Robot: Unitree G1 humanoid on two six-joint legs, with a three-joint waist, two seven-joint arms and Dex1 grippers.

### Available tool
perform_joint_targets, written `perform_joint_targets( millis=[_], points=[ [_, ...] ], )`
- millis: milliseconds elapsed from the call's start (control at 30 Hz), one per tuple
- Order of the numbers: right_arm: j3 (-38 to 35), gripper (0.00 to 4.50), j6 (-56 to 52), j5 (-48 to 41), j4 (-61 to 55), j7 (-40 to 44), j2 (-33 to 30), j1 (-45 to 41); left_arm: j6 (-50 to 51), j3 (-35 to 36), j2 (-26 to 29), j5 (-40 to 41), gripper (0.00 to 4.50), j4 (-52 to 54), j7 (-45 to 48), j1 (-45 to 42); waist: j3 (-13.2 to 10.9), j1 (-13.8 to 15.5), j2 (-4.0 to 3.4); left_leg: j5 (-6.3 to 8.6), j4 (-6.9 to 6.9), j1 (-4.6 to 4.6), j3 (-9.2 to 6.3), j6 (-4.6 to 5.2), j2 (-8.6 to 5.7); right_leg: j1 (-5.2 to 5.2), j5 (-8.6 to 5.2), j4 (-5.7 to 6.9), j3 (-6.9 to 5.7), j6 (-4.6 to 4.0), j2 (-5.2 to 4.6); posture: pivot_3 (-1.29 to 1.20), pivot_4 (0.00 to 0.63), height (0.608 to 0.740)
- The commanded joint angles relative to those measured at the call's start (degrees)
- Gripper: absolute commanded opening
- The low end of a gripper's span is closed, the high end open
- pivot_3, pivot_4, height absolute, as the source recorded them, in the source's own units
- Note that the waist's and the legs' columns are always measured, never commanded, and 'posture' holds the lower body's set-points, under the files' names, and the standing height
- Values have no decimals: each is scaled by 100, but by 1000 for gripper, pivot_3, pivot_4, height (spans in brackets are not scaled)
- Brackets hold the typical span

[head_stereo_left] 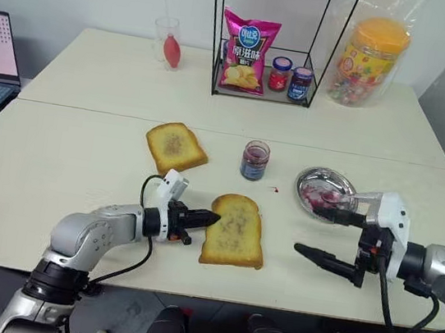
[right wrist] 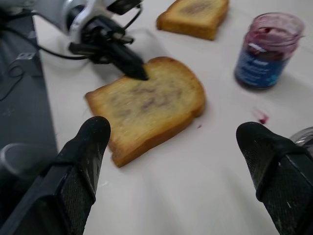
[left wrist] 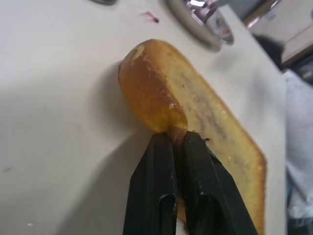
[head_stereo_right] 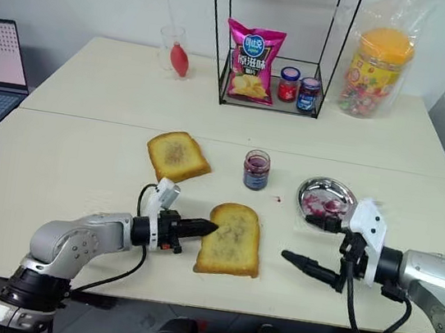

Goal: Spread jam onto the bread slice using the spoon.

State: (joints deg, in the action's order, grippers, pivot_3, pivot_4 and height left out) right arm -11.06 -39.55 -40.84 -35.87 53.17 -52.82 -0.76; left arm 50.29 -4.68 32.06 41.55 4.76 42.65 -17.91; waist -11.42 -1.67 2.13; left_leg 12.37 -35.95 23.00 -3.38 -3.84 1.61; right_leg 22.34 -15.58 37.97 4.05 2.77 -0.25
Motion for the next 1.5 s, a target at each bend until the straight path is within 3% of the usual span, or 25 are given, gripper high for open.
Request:
perform_joint_targets(
  millis=[33,267,300,500,667,867,1100,1200,1333,1500],
  points=[
    [-126,4500,139,-54,-206,153,-78,71,-270,-79,20,-241,16,62,286,-71,0,-3,0,0,0,0,0,0,1,0,0,0,0,0,0,0,150,740],
    [-47,4500,261,69,-223,146,-32,192,-777,-178,-44,-808,16,81,283,-15,0,-1,0,0,-1,0,0,0,1,0,0,0,0,1,0,0,150,740],
    [-44,4500,289,91,-203,151,-29,202,-852,-189,-46,-897,580,86,265,-14,0,0,0,0,-2,-1,0,0,1,-1,1,0,1,2,0,0,150,740],
    [-54,4500,420,167,-131,203,-16,258,-1085,-84,-55,-1217,1810,144,126,93,0,-1,0,0,-2,-1,0,0,1,-1,1,1,1,3,0,0,150,740],
    [-144,4500,506,205,-140,121,41,343,-1635,13,250,-1746,2907,408,5,388,0,-11,0,0,0,-2,-1,0,4,0,4,1,0,8,0,0,150,740],
    [-776,4500,514,49,-70,-540,505,399,-2660,687,356,-1783,4068,708,99,551,0,-2,0,0,-2,-2,0,0,4,0,1,3,1,2,0,0,150,740],
    [-1599,4500,664,164,193,-1812,1437,479,-2951,627,745,-1523,4068,1737,934,525,0,13,-2,0,0,2,7,0,-1,-1,2,-5,4,4,-7,0,150,740],
    [-1919,4500,849,449,585,-2839,2084,237,-2768,294,795,-1353,4456,2148,1265,155,1,15,-2,0,2,0,3,0,4,-1,1,-2,2,3,-1,0,150,740],
    [-1913,4500,815,699,788,-3256,2256,106,-2656,-86,854,-1545,4456,2219,1388,-295,0,-1,-16,-1,-4,-3,17,1,-2,-2,-3,-1,15,-6,-6,0,150,740],
    [-2006,4500,597,441,1678,-3860,2686,-483,-2195,-463,669,-1204,4456,2342,1563,-869,0,-65,-21,-1,0,-6,16,2,6,0,5,7,15,6,7,0,150,740]
  ],
)
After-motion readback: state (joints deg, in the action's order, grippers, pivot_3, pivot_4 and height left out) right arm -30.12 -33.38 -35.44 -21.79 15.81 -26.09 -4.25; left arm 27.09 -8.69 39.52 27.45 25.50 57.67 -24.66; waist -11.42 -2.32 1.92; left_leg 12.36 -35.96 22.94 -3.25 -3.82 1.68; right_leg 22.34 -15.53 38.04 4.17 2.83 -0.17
